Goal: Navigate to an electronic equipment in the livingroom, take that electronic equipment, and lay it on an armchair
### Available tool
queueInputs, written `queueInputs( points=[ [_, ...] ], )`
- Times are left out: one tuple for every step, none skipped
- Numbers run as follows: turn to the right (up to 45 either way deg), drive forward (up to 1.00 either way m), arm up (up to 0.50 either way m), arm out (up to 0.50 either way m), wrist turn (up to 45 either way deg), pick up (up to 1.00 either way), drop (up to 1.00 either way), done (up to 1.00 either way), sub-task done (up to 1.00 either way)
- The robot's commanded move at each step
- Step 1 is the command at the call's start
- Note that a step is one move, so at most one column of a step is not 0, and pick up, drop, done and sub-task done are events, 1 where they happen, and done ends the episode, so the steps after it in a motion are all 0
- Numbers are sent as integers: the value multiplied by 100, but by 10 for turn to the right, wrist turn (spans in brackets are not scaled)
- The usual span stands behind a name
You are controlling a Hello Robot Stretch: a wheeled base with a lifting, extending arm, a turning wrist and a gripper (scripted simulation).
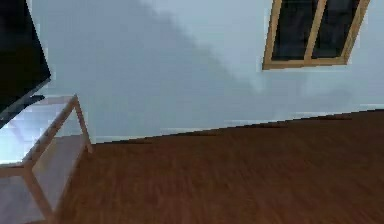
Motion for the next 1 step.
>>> queueInputs(
  points=[
    [-300,0,0,0,0,0,0,0,0]
  ],
)
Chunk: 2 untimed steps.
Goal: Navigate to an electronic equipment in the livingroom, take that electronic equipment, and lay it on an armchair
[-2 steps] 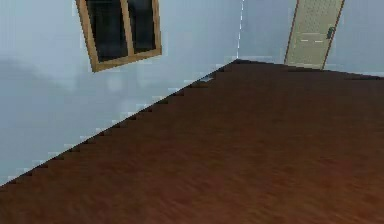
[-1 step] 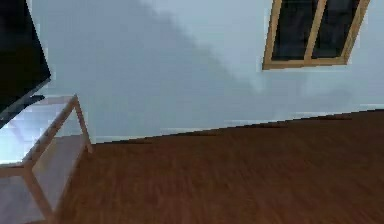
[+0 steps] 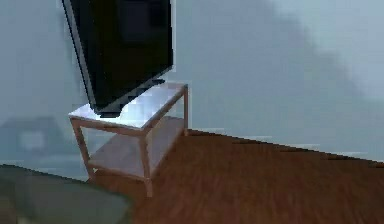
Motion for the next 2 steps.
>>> queueInputs(
  points=[
    [450,0,0,0,0,0,0,0,0],
    [450,0,0,0,0,0,0,0,0]
  ],
)
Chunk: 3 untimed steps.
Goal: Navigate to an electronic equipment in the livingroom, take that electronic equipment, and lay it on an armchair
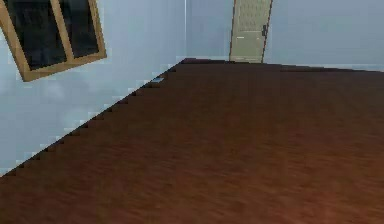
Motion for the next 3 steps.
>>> queueInputs(
  points=[
    [420,0,0,0,0,0,0,0,0],
    [-450,0,0,0,0,0,0,0,0],
    [-450,0,0,0,0,0,0,0,0]
  ],
)
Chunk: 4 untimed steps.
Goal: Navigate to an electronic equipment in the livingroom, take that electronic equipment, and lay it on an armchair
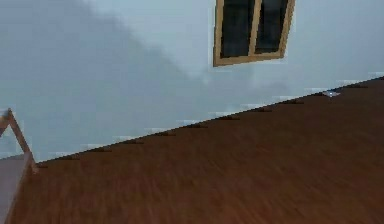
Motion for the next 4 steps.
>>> queueInputs(
  points=[
    [-450,0,0,0,0,0,0,0,0],
    [-30,0,0,0,0,0,0,0,0],
    [-450,0,0,0,0,0,0,0,0],
    [-330,0,0,0,0,0,0,0,0]
  ],
)
